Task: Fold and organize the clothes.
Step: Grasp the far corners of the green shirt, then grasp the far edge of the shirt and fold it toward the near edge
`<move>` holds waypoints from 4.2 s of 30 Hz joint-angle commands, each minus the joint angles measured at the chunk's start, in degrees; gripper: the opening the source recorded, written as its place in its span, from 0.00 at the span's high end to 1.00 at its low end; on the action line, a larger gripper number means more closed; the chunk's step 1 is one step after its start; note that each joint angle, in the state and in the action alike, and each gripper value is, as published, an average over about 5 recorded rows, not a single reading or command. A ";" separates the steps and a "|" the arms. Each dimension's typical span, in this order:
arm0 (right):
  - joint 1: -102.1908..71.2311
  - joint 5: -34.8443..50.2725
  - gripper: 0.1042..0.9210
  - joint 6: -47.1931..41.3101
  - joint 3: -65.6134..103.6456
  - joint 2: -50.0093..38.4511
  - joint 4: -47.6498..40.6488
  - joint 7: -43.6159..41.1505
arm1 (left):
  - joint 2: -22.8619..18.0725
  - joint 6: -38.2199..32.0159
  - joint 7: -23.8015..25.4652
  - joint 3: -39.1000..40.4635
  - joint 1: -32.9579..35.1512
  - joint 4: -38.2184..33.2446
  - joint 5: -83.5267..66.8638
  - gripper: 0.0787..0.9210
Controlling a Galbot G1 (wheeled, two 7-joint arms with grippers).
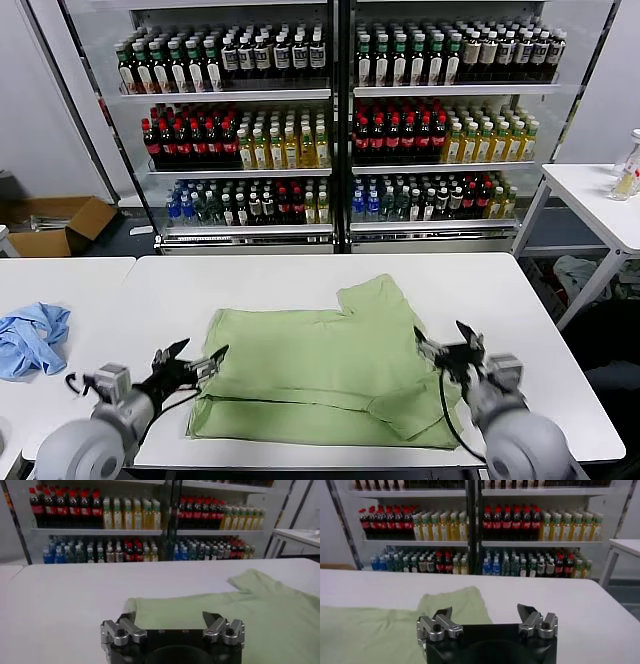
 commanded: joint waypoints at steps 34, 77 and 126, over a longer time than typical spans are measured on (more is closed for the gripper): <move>36.05 -7.49 0.13 1.54 -11.00 20.36 -55.88 -8.07 | -0.03 0.07 14.63 19.60 -34.45 41.14 5.76 0.12; 4.72 9.64 1.00 -1.19 -1.63 -2.08 1.16 -0.58 | 6.25 -10.65 4.07 10.91 -12.95 15.26 -5.69 1.00; -25.87 -3.61 0.98 -1.17 9.61 0.08 12.87 -2.33 | 5.44 -2.27 9.56 0.41 4.31 8.30 -0.36 0.99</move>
